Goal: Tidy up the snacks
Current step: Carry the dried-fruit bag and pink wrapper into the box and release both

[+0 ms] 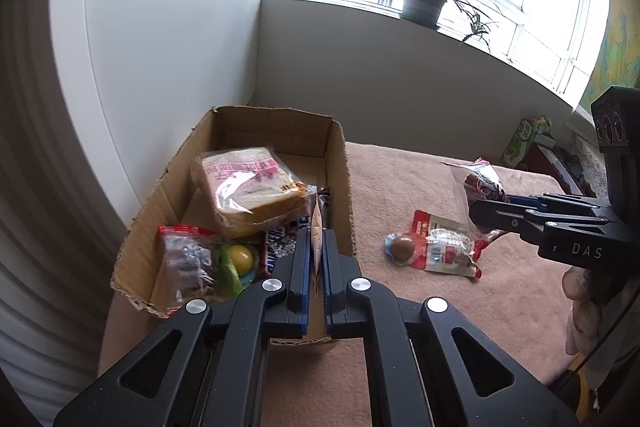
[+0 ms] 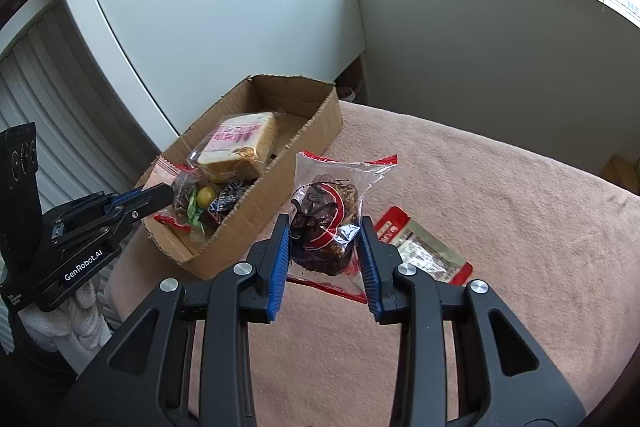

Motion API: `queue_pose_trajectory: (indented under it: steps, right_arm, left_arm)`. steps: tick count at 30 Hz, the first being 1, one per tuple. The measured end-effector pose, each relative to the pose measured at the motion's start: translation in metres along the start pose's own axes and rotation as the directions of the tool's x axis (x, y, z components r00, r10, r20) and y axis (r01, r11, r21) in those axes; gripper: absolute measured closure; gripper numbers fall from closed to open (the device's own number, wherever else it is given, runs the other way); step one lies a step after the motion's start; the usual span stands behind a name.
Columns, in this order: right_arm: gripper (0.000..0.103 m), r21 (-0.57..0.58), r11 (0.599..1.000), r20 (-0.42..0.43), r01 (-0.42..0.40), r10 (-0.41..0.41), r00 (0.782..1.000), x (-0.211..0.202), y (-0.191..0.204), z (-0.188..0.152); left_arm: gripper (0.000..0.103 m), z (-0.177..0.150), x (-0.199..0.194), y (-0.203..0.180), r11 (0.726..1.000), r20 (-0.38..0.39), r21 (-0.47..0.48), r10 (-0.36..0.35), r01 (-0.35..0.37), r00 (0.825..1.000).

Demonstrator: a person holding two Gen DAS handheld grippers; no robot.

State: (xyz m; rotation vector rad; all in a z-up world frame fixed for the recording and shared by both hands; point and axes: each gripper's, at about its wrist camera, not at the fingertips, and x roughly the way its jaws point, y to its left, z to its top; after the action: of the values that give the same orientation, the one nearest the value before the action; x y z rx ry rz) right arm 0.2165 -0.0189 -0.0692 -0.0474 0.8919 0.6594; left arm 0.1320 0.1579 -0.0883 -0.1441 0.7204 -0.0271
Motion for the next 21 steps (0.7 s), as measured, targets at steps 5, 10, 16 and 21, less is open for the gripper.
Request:
queue_pose_trajectory:
  steps: [5, 10, 16, 21]
  right_arm:
    - [0.069, -0.036, 0.998, -0.026, -0.055, 0.054, 0.998, 0.026, 0.030, 0.022]
    - [0.069, -0.067, 0.993, -0.050, -0.096, 0.093, 0.994, 0.045, 0.056, 0.032]
    - [0.069, -0.100, 0.987, -0.088, -0.127, 0.119, 0.989, 0.063, 0.077, 0.031]
    - [0.064, -0.105, 0.985, -0.097, -0.136, 0.126, 0.987, 0.071, 0.083, 0.031]
  left_arm:
    - [0.099, 0.002, -0.002, 0.029, 0.999, 0.007, -0.033, 0.040, -0.040, 0.999]
    - [0.099, 0.005, 0.004, 0.050, 0.996, 0.000, -0.061, 0.067, -0.067, 0.998]
    - [0.099, 0.007, 0.011, 0.067, 0.992, -0.008, -0.090, 0.083, -0.083, 0.997]
    - [0.098, 0.009, 0.010, 0.071, 0.990, -0.004, -0.102, 0.094, -0.094, 0.996]
